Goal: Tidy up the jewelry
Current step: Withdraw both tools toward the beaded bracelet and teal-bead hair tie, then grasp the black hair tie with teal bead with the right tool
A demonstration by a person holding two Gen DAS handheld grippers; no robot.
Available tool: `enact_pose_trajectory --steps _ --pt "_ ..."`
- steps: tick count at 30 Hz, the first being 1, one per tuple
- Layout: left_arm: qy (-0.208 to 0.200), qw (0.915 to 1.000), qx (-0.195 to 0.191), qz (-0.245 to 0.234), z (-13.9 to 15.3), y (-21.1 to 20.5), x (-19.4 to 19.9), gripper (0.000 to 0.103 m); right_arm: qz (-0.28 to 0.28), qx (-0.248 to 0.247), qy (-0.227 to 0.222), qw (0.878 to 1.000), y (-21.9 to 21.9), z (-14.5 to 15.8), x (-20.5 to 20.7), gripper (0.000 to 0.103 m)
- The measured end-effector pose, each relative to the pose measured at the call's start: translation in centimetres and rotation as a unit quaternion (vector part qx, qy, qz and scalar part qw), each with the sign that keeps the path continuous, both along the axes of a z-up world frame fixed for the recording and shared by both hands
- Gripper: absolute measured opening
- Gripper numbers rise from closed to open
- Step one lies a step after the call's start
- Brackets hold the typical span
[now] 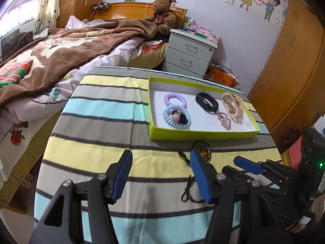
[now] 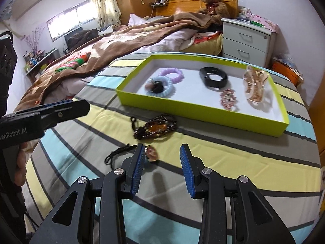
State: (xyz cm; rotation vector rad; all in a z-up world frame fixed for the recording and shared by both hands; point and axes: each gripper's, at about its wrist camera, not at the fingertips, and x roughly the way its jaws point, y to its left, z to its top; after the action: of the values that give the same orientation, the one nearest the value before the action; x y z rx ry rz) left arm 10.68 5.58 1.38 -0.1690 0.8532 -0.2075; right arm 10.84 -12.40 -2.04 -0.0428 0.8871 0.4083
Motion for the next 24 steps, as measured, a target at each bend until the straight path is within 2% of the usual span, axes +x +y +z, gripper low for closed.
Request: enact_pose_trajectory --steps 9,19,24 --pt "0.013 0.9999 -0.007 0.008 -1.4 1.7 -1.3 0.061 0.017 -0.028 0.019 0.999 2.3 -1.6 0.3 0.037" --pt "0.022 0.9996 -0.016 0.012 -2.1 2.8 -2.1 0.061 0.018 -0.071 -0.002 0.997 3.5 -1.9 -0.2 0.037" --pt "0.025 0.9994 -0.020 0.017 -2.4 3.2 -2.1 0.061 0.016 -0.076 -0.004 0.997 3.5 -1.9 -0.5 0.035"
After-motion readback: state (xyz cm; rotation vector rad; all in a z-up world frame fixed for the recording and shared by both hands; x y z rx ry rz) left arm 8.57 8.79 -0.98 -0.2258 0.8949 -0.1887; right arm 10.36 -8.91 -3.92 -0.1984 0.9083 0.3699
